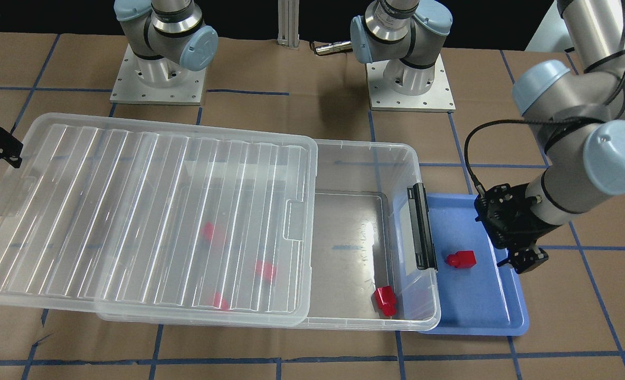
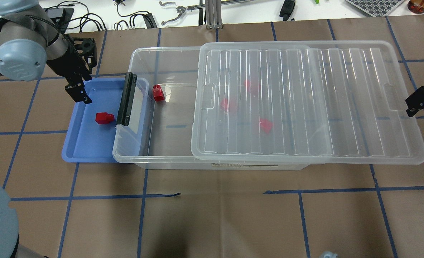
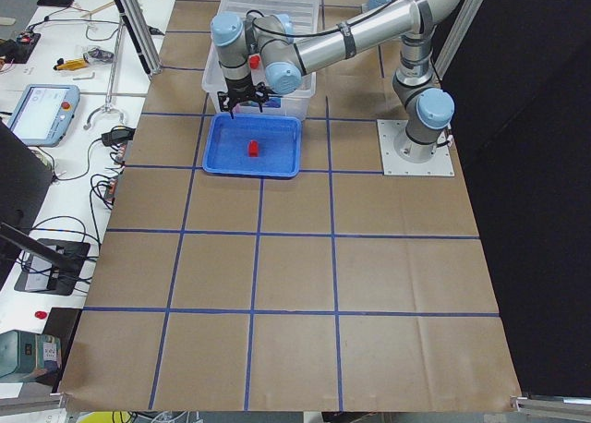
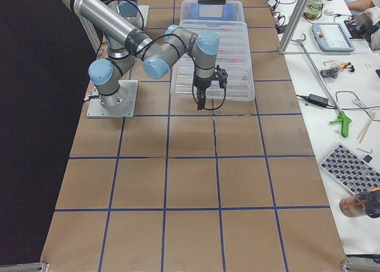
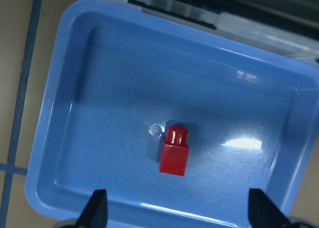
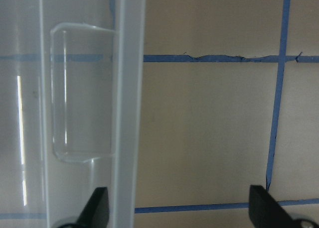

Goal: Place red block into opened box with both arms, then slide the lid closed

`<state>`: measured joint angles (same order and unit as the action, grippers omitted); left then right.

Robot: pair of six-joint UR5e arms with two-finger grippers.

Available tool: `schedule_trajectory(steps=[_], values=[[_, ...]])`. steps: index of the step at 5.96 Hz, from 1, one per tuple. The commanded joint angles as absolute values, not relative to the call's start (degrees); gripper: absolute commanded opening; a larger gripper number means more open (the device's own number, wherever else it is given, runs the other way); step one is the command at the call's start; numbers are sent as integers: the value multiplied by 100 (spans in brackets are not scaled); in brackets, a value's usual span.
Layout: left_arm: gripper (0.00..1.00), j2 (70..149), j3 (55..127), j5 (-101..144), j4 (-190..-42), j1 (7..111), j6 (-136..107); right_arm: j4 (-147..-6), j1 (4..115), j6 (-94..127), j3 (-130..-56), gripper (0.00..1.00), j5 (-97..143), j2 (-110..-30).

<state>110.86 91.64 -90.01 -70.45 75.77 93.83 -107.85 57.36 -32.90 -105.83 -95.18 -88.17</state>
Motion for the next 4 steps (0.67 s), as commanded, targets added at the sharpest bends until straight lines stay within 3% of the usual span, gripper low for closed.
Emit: schedule_trajectory(steps=[1,2,4], values=[[98,11258,9777,-9009,-6116,7559,9712,-10767,5748,-3278,-10573,100,-9501,-9068],[98,11259,10174,-9026,-5569,7498,9712,-10680,5879,-2982,-10408,100,-9449,-9314],[98,11503,10300,-9026,-5476,7462,9738,-9946,6640,-2108,-9612,100,-9440,-9290]])
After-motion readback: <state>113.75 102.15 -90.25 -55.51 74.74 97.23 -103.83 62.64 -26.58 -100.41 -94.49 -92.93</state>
